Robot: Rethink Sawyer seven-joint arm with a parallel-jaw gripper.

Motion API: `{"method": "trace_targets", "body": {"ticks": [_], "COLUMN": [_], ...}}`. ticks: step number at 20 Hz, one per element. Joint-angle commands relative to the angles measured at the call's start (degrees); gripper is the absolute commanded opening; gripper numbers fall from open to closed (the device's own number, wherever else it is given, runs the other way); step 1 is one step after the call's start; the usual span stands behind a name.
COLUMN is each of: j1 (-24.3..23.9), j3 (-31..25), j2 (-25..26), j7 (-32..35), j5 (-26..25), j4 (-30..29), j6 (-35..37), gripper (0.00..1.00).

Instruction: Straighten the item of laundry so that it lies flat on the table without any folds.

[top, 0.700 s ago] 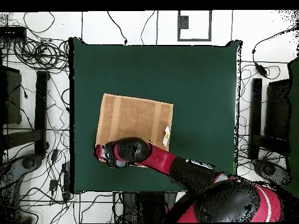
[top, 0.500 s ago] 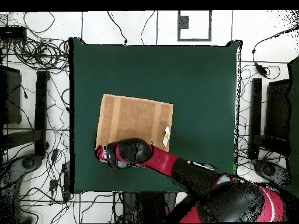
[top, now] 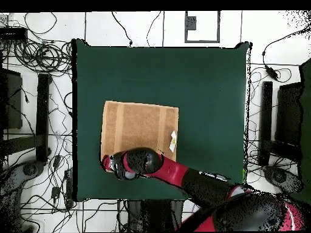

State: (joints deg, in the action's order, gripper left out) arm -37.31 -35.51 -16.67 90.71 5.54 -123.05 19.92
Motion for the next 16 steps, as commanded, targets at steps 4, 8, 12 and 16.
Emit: {"method": "trace_targets", "body": {"ticks": [4,8,12,16], "j1": [0.7,0.51,0.99,1.34], "j3": [-1.35,-1.49,-0.84,-0.37], "j2": [-0.29,-0.01,-0.51,-0.66], "j7": [9.64,9.38,9.54,9.56], "j5": [0.76,0.7,1.1,1.32], "j4": [-0.25,-0.24,0.01,0.49], "j6": [-3.27,-3.4,-2.04,-1.45], "gripper": [0.0,0.0,0.0,0.0]}}
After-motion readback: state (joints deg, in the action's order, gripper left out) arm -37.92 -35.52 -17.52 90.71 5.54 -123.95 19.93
